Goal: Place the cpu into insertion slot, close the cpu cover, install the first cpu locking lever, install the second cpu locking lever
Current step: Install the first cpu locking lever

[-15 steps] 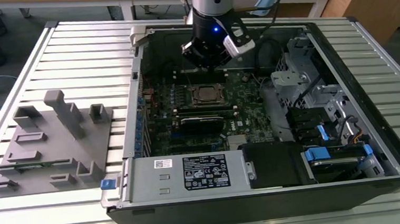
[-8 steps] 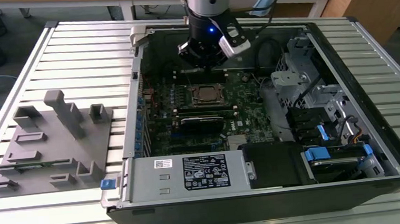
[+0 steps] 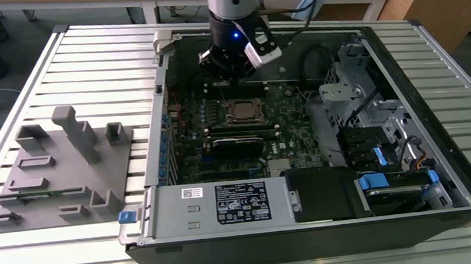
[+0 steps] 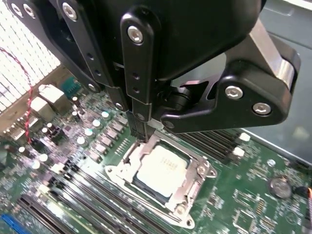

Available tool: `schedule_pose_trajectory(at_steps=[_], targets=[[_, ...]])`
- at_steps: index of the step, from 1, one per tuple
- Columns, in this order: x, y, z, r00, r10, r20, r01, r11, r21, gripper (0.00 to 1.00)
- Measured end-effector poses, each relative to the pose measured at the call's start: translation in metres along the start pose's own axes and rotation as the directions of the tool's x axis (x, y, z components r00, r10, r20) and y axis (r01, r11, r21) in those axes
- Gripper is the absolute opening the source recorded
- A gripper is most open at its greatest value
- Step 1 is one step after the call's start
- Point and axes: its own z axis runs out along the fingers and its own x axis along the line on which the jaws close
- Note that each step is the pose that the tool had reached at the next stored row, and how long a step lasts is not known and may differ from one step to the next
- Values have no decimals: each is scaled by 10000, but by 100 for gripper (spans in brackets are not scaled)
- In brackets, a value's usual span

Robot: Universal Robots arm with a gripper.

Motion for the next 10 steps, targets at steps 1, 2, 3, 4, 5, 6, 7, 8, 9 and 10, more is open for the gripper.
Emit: schedule_pose_trajectory(at_steps=[1,2,3,4,5,6,7,8,9,10], targets=[[23,3,0,10000,1,0,-1,10000,-1,11],[45,5,0,10000,1,1,-1,10000,0,11],[67,8,-1,10000,1,1,-1,10000,0,11],[89,11,-1,10000,0,1,0,10000,0,11],[114,14,-1,10000,0,3,0,10000,0,11],[140,17,-1,10000,0,5,0,10000,0,11],[168,21,-1,10000,1,7,-1,10000,0,11],[193,23,-2,10000,0,8,0,10000,1,11],[216,26,-2,10000,0,11,0,10000,1,11],[237,28,-2,10000,0,12,0,10000,2,11]])
